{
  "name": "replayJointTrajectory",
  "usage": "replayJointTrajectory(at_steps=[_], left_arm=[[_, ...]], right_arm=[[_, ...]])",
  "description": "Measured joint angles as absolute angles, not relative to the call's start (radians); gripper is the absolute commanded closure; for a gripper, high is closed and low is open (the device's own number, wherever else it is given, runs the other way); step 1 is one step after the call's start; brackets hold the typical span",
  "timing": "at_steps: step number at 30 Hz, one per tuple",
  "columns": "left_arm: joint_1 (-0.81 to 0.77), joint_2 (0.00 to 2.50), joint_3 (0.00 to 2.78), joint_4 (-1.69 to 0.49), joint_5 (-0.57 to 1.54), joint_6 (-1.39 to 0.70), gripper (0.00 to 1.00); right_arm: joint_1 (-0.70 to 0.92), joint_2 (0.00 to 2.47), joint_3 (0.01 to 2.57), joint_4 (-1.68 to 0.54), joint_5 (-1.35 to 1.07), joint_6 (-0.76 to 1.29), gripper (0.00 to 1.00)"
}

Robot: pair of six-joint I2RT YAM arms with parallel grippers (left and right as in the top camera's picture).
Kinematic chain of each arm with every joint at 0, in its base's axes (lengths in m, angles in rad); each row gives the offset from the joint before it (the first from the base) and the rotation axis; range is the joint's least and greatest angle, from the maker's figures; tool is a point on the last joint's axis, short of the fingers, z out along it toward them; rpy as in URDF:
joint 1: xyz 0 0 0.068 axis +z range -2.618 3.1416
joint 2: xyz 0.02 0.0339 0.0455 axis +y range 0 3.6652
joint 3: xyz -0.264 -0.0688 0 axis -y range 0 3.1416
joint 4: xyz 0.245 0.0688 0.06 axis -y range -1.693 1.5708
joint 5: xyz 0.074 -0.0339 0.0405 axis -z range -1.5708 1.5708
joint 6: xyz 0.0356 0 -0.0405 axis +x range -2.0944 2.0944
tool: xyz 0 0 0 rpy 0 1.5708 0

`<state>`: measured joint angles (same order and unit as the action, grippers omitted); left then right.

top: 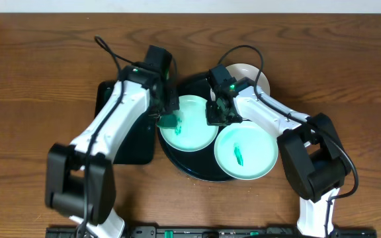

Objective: Clean dirty plates on tray and stack at the side
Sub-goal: 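Scrub the held pale green plate with the sponge in left gripper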

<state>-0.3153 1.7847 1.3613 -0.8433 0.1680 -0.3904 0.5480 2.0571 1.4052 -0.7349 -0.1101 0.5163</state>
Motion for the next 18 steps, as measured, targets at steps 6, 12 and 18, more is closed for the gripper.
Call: replayJointTrajectory(at_steps=[6, 12, 18], left_arm=[[-0.345, 1.914, 1.346, -0.81, 0.17, -0.415, 0.93], [-0.405, 1.973, 1.346, -0.788, 0.158, -0.427, 0.93], [-0.422, 1.975, 1.346, -0.793, 0.154, -0.43, 0.93]], right_arm=[[0.548, 2.057, 1.405, -0.735, -0.111, 0.516, 0.99], [0.547, 2.057, 1.405, -0.733, -0.115, 0.512, 0.99], [0.5, 2.058, 1.391, -0.712, -0.229, 0.478, 0.99]])
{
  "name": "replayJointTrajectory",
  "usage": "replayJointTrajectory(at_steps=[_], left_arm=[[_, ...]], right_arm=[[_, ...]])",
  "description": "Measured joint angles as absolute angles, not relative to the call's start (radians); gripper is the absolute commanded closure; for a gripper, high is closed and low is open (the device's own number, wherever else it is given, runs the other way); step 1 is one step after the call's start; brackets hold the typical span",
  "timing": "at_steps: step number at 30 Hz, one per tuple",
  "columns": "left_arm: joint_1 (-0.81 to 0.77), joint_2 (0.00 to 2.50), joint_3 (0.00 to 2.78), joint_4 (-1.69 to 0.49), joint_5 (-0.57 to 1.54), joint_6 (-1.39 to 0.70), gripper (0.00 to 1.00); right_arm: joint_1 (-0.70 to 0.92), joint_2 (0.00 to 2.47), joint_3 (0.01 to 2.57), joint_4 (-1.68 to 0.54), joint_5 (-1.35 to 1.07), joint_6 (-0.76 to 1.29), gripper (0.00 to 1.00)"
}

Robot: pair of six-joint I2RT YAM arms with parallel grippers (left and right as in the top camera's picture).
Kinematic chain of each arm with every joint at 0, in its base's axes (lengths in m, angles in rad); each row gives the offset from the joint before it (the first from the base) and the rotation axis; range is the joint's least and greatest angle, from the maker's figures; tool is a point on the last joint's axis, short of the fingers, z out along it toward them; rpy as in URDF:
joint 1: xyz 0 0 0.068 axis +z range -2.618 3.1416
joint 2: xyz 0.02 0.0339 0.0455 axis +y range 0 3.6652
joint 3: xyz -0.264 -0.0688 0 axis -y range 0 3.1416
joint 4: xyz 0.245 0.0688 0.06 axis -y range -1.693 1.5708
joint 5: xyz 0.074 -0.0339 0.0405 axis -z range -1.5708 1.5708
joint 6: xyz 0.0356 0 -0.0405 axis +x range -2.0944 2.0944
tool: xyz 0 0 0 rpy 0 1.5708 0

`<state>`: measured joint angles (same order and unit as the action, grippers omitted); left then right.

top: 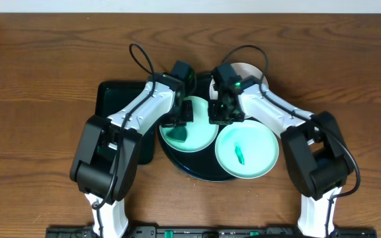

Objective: Clean dirty plates on tray and stack at the side
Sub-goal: 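Scrub the held pale green plate with the sponge in left gripper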

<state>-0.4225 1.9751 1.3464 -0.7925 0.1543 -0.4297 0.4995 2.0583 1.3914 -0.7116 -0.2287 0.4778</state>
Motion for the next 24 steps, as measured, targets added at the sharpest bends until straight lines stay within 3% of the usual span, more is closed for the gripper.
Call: replayJointTrajectory(at_steps=[10, 24], left_arm=[[-0.421, 1.988, 1.346, -0.713, 0.36, -0.326, 0.93], [-0.453, 1.984, 1.357, -0.849, -0.031, -0.61, 0.93]], right_arm=[[0.453, 2.058, 1.345, -0.646, -0.356, 0.453, 0.99], [0.454, 2.058, 1.345, -0.644, -0.36, 0.443, 0.99]])
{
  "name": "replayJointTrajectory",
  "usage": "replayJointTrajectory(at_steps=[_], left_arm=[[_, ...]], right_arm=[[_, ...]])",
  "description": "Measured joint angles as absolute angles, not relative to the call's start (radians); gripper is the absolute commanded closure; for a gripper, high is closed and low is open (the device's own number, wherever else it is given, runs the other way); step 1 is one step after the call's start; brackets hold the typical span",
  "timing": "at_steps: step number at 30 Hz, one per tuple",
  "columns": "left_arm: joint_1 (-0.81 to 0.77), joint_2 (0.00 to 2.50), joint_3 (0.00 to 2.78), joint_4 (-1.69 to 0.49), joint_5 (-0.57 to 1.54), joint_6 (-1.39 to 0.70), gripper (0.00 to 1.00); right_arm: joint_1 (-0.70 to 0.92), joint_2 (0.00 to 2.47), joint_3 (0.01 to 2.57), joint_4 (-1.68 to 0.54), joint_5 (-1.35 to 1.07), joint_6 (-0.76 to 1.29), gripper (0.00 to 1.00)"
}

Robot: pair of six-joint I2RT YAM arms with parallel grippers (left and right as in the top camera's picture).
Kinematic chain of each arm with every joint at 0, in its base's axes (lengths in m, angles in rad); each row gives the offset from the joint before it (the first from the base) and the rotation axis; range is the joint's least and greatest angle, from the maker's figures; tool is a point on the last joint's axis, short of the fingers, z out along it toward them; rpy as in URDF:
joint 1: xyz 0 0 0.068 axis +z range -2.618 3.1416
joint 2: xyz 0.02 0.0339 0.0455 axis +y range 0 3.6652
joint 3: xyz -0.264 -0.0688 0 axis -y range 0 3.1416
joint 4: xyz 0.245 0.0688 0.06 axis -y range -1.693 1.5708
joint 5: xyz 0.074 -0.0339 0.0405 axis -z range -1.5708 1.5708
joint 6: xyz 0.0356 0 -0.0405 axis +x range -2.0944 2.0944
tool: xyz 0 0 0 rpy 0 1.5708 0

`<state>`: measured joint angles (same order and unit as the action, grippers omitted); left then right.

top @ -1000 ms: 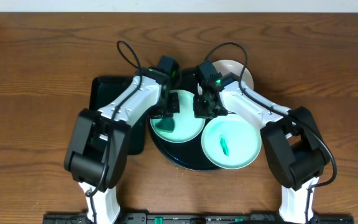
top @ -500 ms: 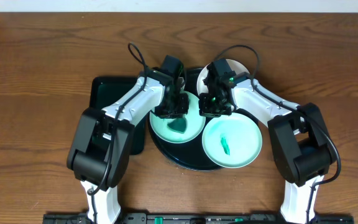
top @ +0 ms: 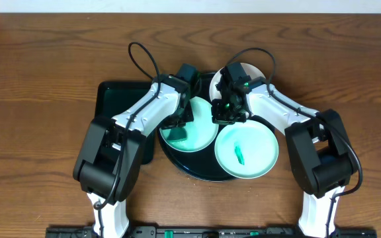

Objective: Clean dirty plates on tray and stack at the side
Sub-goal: 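Scrub the held pale green plate with the sponge in left gripper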

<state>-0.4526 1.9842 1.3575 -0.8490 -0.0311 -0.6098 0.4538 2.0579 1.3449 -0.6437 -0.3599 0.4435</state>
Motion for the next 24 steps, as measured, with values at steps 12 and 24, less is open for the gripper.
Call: replayJointTrajectory(at_steps=[12, 24], left_arm=[[-0.421, 1.984, 1.361, -0.828, 0.193, -0.365, 0.93], [-0.435, 1.99, 1.351, -0.686, 0.332, -0.207, 0.93]], right_arm=[[0.456, 2.058, 1.341, -0.633, -0.368, 0.439, 0.99], [0.456, 2.058, 1.341, -0.634, -0.369, 0.44, 0.99]])
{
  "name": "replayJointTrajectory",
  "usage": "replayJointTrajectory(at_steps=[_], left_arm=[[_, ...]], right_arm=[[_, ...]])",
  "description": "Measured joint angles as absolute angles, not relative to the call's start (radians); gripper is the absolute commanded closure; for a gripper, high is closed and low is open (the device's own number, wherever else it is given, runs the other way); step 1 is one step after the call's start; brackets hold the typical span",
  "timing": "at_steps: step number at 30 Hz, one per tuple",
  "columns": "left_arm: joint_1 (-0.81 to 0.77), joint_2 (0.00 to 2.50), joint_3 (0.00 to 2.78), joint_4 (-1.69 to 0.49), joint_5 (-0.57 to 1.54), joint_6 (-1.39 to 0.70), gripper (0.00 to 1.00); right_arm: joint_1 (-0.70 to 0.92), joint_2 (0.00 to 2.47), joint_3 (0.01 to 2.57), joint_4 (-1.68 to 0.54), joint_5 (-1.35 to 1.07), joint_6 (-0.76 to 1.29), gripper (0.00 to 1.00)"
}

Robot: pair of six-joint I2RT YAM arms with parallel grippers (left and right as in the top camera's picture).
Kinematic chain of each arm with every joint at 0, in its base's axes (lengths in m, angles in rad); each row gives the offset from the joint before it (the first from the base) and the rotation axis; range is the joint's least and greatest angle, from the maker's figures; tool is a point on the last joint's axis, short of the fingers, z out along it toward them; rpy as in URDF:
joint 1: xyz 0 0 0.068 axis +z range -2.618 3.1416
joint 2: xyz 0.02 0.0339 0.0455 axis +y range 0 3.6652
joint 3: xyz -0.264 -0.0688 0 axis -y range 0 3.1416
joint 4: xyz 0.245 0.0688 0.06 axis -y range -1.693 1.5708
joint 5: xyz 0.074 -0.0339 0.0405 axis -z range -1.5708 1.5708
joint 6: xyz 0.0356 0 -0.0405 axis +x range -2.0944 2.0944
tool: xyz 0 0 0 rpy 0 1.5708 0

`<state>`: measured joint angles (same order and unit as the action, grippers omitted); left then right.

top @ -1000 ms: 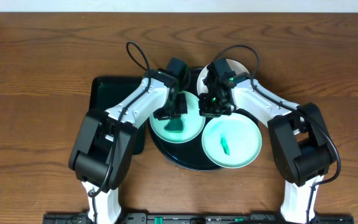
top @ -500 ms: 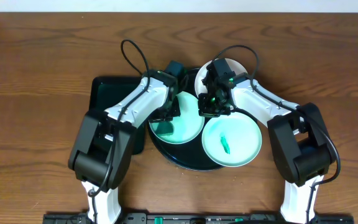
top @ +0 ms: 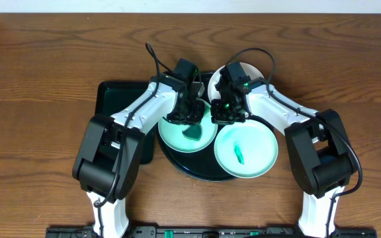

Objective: Clean dirty plates on tray and stack at the side
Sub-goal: 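Scrub the held pale green plate with the sponge in left gripper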

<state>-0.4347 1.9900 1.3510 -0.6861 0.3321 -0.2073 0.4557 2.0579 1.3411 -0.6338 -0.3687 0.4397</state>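
Two mint-green plates lie on a round dark tray. My left gripper is over the left plate, shut on a dark green sponge that presses on the plate's middle. My right gripper sits at this plate's right rim and looks shut on it, though its fingers are hard to make out. The right plate carries a small green smear. A white plate shows behind the right arm, off the tray.
A dark rectangular tray lies to the left, partly under my left arm. Both arms cross over the back of the round tray. Bare wooden table surrounds everything.
My left gripper has moved a little to the right with the sponge, which now lies nearer the plate's middle-right. The right gripper and both plates have not moved.
My left gripper first held the sponge at the left plate's left rim. It then stood further onto the plate, then near the middle, and now right of the middle. The right gripper stayed at that plate's right rim all along.
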Motion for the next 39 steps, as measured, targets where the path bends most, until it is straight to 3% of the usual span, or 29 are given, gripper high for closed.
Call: replayJointTrajectory(at_steps=[6, 11, 15, 22, 27, 39], left_arm=[[-0.453, 1.978, 1.357, -0.768, 0.052, -0.461, 0.93], [-0.451, 1.978, 1.357, -0.806, 0.002, -0.539, 0.93], [-0.448, 1.978, 1.358, -0.808, 0.107, -0.467, 0.93], [-0.457, 1.987, 1.353, -0.812, 0.487, -0.225, 0.93], [-0.461, 1.992, 1.348, -0.726, 0.548, -0.184, 0.93], [-0.481, 1.982, 1.357, -0.775, 0.009, -0.474, 0.93]], right_arm=[[0.456, 2.058, 1.34, -0.633, -0.371, 0.44, 0.99], [0.456, 2.058, 1.34, -0.633, -0.371, 0.44, 0.99], [0.456, 2.058, 1.34, -0.631, -0.371, 0.439, 0.99], [0.456, 2.058, 1.34, -0.63, -0.371, 0.439, 0.99], [0.456, 2.058, 1.34, -0.63, -0.371, 0.439, 0.99], [0.456, 2.058, 1.34, -0.633, -0.374, 0.44, 0.99]])
